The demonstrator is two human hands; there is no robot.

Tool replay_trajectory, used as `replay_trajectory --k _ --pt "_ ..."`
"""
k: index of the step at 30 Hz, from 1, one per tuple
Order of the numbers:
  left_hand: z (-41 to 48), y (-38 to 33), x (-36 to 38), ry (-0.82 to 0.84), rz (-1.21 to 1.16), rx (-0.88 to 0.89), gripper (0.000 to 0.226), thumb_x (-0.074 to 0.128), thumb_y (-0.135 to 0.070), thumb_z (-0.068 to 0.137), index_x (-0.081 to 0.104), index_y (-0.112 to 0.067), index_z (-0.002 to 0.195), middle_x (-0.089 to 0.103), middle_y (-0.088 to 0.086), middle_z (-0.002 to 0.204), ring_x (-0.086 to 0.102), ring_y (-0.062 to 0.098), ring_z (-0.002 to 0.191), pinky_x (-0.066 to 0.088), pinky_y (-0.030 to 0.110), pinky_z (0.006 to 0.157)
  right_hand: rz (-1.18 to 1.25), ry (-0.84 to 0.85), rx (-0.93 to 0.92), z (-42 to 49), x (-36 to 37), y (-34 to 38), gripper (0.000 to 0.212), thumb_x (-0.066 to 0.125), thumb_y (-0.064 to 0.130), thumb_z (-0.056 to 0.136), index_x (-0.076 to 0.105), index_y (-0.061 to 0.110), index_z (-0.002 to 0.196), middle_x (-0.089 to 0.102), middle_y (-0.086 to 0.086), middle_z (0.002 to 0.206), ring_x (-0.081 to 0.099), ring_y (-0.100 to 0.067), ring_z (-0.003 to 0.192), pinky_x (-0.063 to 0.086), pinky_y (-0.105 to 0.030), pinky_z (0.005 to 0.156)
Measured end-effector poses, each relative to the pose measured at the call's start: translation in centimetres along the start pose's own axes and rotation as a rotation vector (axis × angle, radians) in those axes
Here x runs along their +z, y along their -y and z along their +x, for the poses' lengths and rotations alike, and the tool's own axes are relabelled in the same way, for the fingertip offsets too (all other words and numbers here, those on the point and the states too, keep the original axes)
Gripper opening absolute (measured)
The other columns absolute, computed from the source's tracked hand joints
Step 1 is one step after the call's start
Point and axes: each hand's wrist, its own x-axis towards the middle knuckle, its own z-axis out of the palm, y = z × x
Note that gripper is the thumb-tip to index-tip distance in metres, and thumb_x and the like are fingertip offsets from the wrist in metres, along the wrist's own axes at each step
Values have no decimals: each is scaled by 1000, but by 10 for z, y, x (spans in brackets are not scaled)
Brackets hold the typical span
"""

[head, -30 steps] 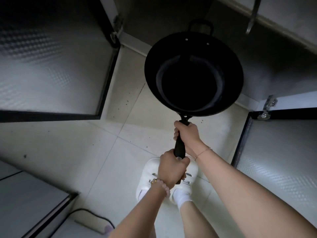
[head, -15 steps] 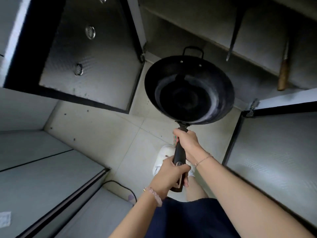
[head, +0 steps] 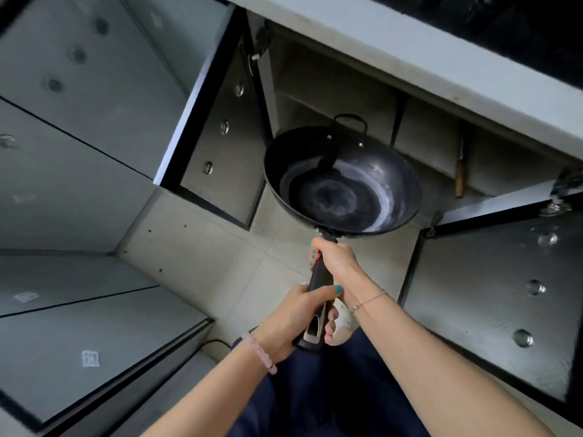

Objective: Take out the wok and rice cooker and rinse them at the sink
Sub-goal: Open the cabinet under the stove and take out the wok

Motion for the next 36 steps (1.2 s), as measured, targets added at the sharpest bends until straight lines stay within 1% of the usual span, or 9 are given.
replay_trajectory --k 4,8,12,15,18,22,30,33,36 --pt "-33 -21 2 24 23 42 18 52 -12 92 49 -3 77 52 6 50 47 15 37 44 23 41 22 10 -19 -27 11 17 25 53 7 77 43 11 55 47 -3 46 44 -15 41 41 -25 50" --pt "-61 -38 4 41 27 52 14 52 -13 92 49 -3 84 54 6 51 50 14 38 46 22 42 -15 35 -42 -48 20 31 24 53 7 77 44 10 55 48 -3 47 45 -15 40 40 -23 47" --pt "-85 -50 1 70 58 123 10 52 -8 90 50 -3 82 55 6 52 53 14 40 46 22 43 -34 62 -59 -63 30 40 24 57 13 76 49 10 53 52 -3 45 47 -19 49 43 -31 57" --pt "-102 -54 -4 81 59 167 10 52 -6 90 50 -3 81 55 6 52 54 13 40 46 22 43 -42 69 -78 -74 41 43 28 59 14 77 50 10 51 52 -3 42 47 -19 47 42 -31 55" --pt "-117 -51 -10 72 92 210 8 52 -6 90 49 -4 83 56 5 53 54 13 41 46 22 44 20 126 -109 -84 52 43 36 57 8 78 49 11 43 49 -5 45 45 -17 44 41 -31 54" --pt "-132 -44 -13 36 117 278 6 51 -6 90 49 -3 86 56 5 53 54 13 41 46 22 44 76 184 -148 -100 62 43 27 54 4 85 49 7 59 47 -2 44 44 -11 34 39 -26 48" --pt "-160 -25 7 -30 122 425 9 50 -6 90 49 -2 82 55 6 53 53 14 39 44 20 43 -21 225 -231 -132 57 43 30 54 7 83 49 7 54 47 0 37 45 -17 47 41 -30 63" --pt "-169 -13 18 -40 103 451 11 51 -8 90 49 -3 80 55 7 54 54 15 40 44 20 43 8 276 -239 -145 47 37 30 52 5 84 46 8 55 45 0 39 44 -12 37 40 -27 54" --pt "-176 6 28 -37 122 475 15 57 -14 81 47 -3 80 56 7 54 54 16 40 45 22 44 10 304 -249 -156 38 24 31 51 5 85 43 8 55 44 0 39 43 -13 37 39 -27 48"
